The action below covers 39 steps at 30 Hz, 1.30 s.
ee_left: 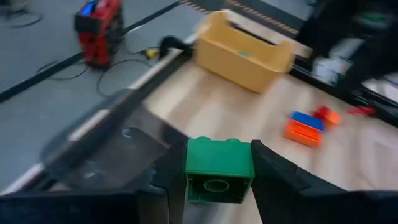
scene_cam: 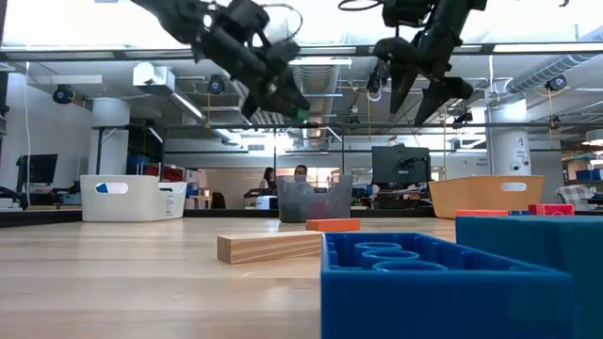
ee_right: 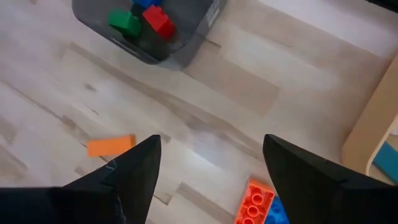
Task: Sort blocks by size
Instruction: Put the left small green game piece into the black bin, then put the top orange block into the yellow bin
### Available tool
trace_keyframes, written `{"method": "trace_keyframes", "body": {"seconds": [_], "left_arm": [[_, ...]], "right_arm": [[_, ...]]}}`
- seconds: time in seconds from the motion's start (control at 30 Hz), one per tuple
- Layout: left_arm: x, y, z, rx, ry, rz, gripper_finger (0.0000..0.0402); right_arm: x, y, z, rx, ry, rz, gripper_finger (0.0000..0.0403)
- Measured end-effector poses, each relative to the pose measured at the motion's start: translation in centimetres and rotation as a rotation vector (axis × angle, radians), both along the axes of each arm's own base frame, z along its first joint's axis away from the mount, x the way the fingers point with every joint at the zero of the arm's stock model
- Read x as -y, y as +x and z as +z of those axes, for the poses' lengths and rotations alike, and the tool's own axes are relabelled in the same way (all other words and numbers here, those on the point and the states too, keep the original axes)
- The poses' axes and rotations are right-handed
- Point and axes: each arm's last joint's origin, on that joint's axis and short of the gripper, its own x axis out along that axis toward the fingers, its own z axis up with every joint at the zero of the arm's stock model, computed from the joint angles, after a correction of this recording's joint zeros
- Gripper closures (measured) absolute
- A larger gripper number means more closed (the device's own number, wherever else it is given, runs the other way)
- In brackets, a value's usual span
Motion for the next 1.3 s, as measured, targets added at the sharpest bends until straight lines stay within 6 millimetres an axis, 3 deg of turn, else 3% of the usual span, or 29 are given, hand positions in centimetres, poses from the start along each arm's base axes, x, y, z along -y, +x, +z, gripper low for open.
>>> {"method": "trace_keyframes", "body": {"seconds": [0.17,0.47,0.8,1.13,1.3], "left_arm": [[-3.2,1.3,-1.2,-0.036,-0.059,0.006,0.0277],[-5.2,4.6,-3.9,-0.238,-0.098,-0.043,0.0277],[-5.9,5.2,-4.1,-0.286,-0.075,-0.015,0.0275],[-5.8,4.7,-4.5,-0.351,-0.106,0.042,0.0186],[-5.4,4.7,-4.3,-0.363,-0.104,0.027,0.0171]], "right_arm": [[-0.4,-0.5,0.8,0.032,-0.011,-0.014,0.0142],[-0.8,-0.4,0.9,0.035,-0.011,-0.025,0.0136],[-0.9,-0.4,0.9,0.031,-0.017,-0.023,0.0114],[-0.9,-0.4,0.4,0.016,-0.013,-0.022,0.0109],[-0.9,-0.5,0.1,0.006,-0.013,-0.014,0.0117]]}}
